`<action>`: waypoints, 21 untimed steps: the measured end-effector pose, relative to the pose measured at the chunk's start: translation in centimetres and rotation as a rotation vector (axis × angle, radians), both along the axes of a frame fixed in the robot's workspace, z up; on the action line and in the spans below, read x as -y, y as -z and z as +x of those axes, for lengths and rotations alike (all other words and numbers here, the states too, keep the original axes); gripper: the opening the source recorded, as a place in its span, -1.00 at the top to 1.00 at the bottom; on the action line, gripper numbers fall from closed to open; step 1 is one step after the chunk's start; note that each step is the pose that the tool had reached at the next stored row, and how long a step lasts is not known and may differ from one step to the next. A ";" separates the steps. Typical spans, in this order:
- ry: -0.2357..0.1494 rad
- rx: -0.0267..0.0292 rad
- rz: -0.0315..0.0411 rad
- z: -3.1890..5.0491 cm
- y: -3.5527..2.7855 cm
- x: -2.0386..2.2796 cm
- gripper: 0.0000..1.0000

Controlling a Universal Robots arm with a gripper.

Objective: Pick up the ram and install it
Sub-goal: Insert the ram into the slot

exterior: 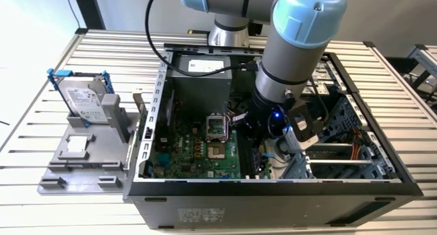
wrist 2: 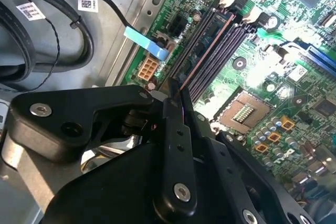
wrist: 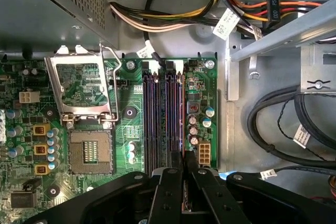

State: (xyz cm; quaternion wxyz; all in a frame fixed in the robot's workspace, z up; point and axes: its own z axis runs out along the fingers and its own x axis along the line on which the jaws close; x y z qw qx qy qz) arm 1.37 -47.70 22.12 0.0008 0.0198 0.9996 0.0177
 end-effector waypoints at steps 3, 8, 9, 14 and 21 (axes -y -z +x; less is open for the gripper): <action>0.000 0.0001 0.0002 0.00 0.03 -0.01 1.00; 0.000 0.0001 0.0003 0.00 0.04 -0.01 1.00; -0.001 0.0001 0.0004 0.00 0.04 -0.01 1.00; -0.013 -0.0001 0.0002 0.00 0.04 0.00 1.00; -0.013 -0.0003 0.0000 0.00 0.93 0.00 1.00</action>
